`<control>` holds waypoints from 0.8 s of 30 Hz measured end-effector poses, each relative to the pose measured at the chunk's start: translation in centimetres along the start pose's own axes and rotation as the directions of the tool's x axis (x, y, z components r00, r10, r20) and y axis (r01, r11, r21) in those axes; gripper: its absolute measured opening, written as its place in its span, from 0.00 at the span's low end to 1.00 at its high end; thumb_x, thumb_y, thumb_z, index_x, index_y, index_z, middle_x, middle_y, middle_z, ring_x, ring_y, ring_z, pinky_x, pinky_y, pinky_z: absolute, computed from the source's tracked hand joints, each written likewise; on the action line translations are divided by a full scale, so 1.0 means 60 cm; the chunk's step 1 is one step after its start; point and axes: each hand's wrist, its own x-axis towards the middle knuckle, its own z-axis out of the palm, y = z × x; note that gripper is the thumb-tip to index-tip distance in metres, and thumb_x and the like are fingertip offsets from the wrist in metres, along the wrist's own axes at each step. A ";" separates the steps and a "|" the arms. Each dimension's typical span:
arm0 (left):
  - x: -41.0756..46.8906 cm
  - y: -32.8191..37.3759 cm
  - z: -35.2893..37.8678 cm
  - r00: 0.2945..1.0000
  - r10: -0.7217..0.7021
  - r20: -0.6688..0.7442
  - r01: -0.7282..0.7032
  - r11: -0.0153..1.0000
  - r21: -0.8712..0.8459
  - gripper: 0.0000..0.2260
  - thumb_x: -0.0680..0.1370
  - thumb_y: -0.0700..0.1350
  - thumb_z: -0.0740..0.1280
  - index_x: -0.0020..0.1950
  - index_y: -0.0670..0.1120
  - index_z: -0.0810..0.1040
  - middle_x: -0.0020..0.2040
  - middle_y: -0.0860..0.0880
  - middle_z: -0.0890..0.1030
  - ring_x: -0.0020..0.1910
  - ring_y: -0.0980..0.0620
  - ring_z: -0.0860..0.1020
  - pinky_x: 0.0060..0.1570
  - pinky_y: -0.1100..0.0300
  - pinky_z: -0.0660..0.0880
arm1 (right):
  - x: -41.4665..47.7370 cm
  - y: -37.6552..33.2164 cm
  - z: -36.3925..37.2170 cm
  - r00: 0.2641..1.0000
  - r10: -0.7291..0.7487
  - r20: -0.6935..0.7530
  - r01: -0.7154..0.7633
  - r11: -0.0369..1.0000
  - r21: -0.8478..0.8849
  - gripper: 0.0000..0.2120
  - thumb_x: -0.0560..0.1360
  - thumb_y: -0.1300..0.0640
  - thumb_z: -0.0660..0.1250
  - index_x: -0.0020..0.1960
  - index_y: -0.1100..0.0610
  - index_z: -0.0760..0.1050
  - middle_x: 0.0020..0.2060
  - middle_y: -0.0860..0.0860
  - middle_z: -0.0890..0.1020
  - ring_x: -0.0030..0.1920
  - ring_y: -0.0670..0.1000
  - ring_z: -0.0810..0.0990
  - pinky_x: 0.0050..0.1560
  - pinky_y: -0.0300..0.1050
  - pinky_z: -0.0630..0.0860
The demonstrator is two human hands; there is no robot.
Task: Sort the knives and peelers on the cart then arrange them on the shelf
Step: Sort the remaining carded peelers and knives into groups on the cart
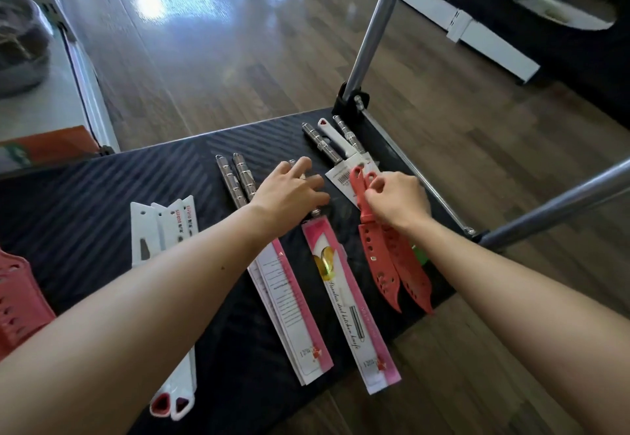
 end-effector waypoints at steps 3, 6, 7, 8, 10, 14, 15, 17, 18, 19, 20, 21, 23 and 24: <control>0.001 -0.003 -0.001 0.999 0.051 0.003 -0.051 0.998 0.034 0.19 0.79 0.42 0.60 0.69 0.55 0.66 0.69 0.55 0.69 0.74 0.45 0.54 0.66 0.54 0.60 | 0.008 0.021 -0.014 0.997 0.073 -0.013 -0.073 0.997 0.009 0.11 0.74 0.52 0.62 0.49 0.54 0.80 0.50 0.55 0.83 0.53 0.59 0.79 0.47 0.45 0.73; -0.006 -0.011 0.000 0.996 0.089 -0.006 -0.088 0.995 0.050 0.18 0.79 0.42 0.60 0.68 0.55 0.67 0.68 0.56 0.71 0.74 0.46 0.54 0.67 0.55 0.60 | 0.005 0.031 -0.014 0.996 0.092 -0.005 -0.092 0.996 -0.023 0.11 0.74 0.52 0.62 0.51 0.55 0.79 0.52 0.55 0.82 0.54 0.59 0.78 0.46 0.45 0.71; -0.009 -0.014 0.002 0.995 0.099 -0.010 -0.098 0.994 0.049 0.18 0.80 0.43 0.59 0.68 0.56 0.68 0.68 0.57 0.71 0.73 0.47 0.54 0.66 0.56 0.60 | 0.005 0.032 -0.012 0.995 0.096 0.008 -0.095 0.995 -0.036 0.12 0.74 0.52 0.62 0.52 0.56 0.78 0.53 0.56 0.81 0.55 0.59 0.78 0.47 0.46 0.72; -0.012 -0.017 0.003 0.994 0.106 -0.014 -0.105 0.993 0.045 0.17 0.80 0.43 0.59 0.67 0.56 0.68 0.67 0.58 0.71 0.73 0.48 0.55 0.66 0.56 0.60 | 0.005 0.031 -0.010 0.994 0.101 0.028 -0.100 0.994 -0.054 0.13 0.74 0.51 0.62 0.54 0.56 0.77 0.53 0.56 0.81 0.55 0.60 0.78 0.48 0.46 0.73; -0.015 -0.020 0.005 0.993 0.113 -0.026 -0.112 0.993 0.032 0.15 0.80 0.45 0.59 0.66 0.57 0.70 0.66 0.59 0.72 0.72 0.49 0.56 0.64 0.57 0.60 | 0.003 0.028 -0.007 0.990 0.119 0.073 -0.113 0.990 -0.084 0.14 0.75 0.50 0.62 0.55 0.58 0.76 0.55 0.58 0.80 0.57 0.60 0.77 0.48 0.47 0.72; -0.016 -0.023 0.008 0.993 0.112 -0.039 -0.111 0.994 0.023 0.15 0.80 0.46 0.60 0.65 0.57 0.71 0.66 0.60 0.72 0.71 0.49 0.58 0.65 0.57 0.62 | 0.000 0.019 -0.005 0.985 0.120 0.122 -0.105 0.987 -0.122 0.17 0.75 0.45 0.65 0.54 0.58 0.77 0.55 0.59 0.80 0.57 0.61 0.78 0.48 0.47 0.72; -0.017 -0.022 0.009 0.993 0.112 -0.041 -0.111 0.993 0.025 0.15 0.80 0.46 0.60 0.65 0.57 0.71 0.65 0.59 0.73 0.69 0.50 0.60 0.64 0.57 0.63 | 0.001 0.019 -0.004 0.983 0.125 0.133 -0.109 0.986 -0.126 0.17 0.74 0.46 0.66 0.53 0.58 0.78 0.55 0.59 0.80 0.57 0.61 0.78 0.46 0.46 0.71; -0.019 -0.021 0.011 0.991 0.118 -0.055 -0.116 0.993 0.033 0.15 0.80 0.46 0.61 0.65 0.56 0.71 0.65 0.57 0.74 0.66 0.50 0.65 0.63 0.57 0.65 | 0.002 0.018 0.000 0.982 0.118 0.147 -0.097 0.985 -0.143 0.16 0.74 0.48 0.66 0.53 0.59 0.78 0.55 0.59 0.79 0.57 0.61 0.77 0.46 0.47 0.71; -0.019 -0.021 0.012 0.991 0.117 -0.064 -0.116 0.993 0.026 0.14 0.80 0.45 0.61 0.65 0.55 0.72 0.64 0.56 0.74 0.64 0.51 0.67 0.62 0.58 0.66 | 0.000 0.016 0.002 0.983 0.109 0.146 -0.085 0.984 -0.157 0.16 0.75 0.49 0.65 0.54 0.59 0.78 0.56 0.59 0.79 0.57 0.61 0.77 0.48 0.48 0.72; -0.020 -0.022 0.013 0.991 0.113 -0.069 -0.112 0.994 0.017 0.15 0.80 0.44 0.61 0.65 0.55 0.72 0.64 0.56 0.75 0.63 0.51 0.68 0.60 0.58 0.66 | -0.002 0.014 0.004 0.985 0.098 0.145 -0.072 0.983 -0.169 0.17 0.75 0.49 0.64 0.57 0.60 0.77 0.57 0.59 0.78 0.58 0.62 0.76 0.50 0.49 0.73; -0.021 -0.023 0.013 0.992 0.108 -0.070 -0.107 0.994 0.013 0.15 0.80 0.44 0.60 0.65 0.55 0.72 0.64 0.56 0.75 0.62 0.51 0.68 0.59 0.59 0.67 | -0.004 0.012 0.007 0.986 0.086 0.146 -0.060 0.982 -0.177 0.18 0.75 0.49 0.63 0.60 0.59 0.75 0.58 0.60 0.78 0.59 0.62 0.75 0.52 0.50 0.73; -0.021 -0.024 0.014 0.991 0.105 -0.081 -0.104 0.994 0.015 0.15 0.80 0.43 0.60 0.65 0.55 0.72 0.64 0.56 0.75 0.62 0.51 0.68 0.59 0.60 0.67 | -0.006 0.009 0.009 0.986 0.077 0.147 -0.050 0.983 -0.179 0.19 0.76 0.49 0.63 0.63 0.58 0.73 0.59 0.60 0.78 0.60 0.62 0.75 0.54 0.50 0.73; -0.023 -0.028 0.017 0.986 0.106 -0.126 -0.106 0.994 0.009 0.14 0.79 0.42 0.61 0.64 0.54 0.74 0.62 0.55 0.77 0.60 0.51 0.70 0.58 0.59 0.69 | -0.010 0.001 0.010 0.988 0.053 0.147 -0.026 0.984 -0.176 0.18 0.77 0.50 0.62 0.62 0.59 0.71 0.59 0.59 0.78 0.60 0.62 0.76 0.53 0.49 0.72; -0.025 -0.030 0.015 0.984 0.105 -0.146 -0.106 0.994 0.002 0.14 0.78 0.42 0.63 0.62 0.53 0.76 0.59 0.55 0.79 0.59 0.50 0.72 0.56 0.58 0.71 | -0.011 -0.004 0.011 0.989 0.029 0.145 -0.004 0.985 -0.175 0.17 0.77 0.51 0.62 0.60 0.61 0.72 0.58 0.59 0.78 0.59 0.62 0.76 0.52 0.48 0.72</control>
